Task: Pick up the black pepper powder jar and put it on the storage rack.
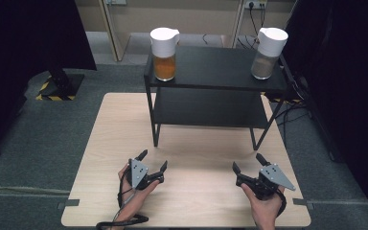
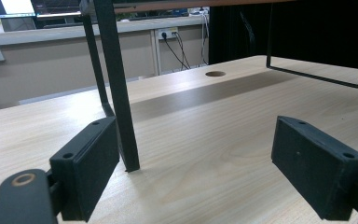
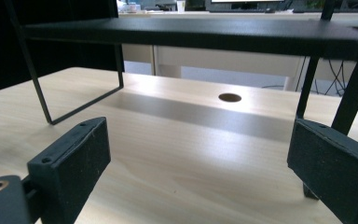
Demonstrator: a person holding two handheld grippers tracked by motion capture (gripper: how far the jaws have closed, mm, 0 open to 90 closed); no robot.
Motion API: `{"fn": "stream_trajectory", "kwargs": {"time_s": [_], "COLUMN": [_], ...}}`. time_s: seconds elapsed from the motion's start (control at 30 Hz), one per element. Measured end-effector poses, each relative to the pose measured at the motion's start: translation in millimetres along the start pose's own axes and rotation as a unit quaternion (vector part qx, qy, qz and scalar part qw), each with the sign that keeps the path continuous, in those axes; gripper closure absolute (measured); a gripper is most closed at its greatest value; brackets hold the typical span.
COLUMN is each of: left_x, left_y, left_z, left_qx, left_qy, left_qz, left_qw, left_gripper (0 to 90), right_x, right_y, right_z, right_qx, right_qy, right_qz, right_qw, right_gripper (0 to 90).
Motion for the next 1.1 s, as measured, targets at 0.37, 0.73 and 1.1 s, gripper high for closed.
{"fn": "stream_trajectory", "kwargs": {"time_s": [0.37, 0.73, 1.1], "left_x": [0.2, 0.6, 0.8], "left_y": [0.1, 0.7, 1.0], "left_z": [-0.2, -0.7, -0.8], "left_qx": [-0.001, -0.002, -0.003], "left_qy": [0.001, 0.003, 0.003], "left_qz": [0.000, 0.001, 0.001], "left_qw": [1.0000, 1.0000, 1.0000], "left_gripper": [14.5, 14.5, 14.5], "right_x": [1.0, 4.2, 4.9], "right_y": [-0.7, -1.1, -2.8], "right_z": [-14.7, -27.5, -33.8], "right_qx": [0.002, 0.002, 0.005], "right_qy": [-0.028, -0.039, -0.043], "right_qz": [0.000, -0.003, -0.007], "right_qw": [0.9996, 0.9992, 0.9990], "right_gripper": [6.0, 6.1, 6.1]}}
Point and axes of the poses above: each handheld gripper's, and its own axes: x roughly backward along the jaws, z roughly out of its top, y roughly to its right, the point moved 2 cm from there along -x, roughly forward along the jaws, and after that the axes turned 12 degrees about y, right-handed, at the moved point
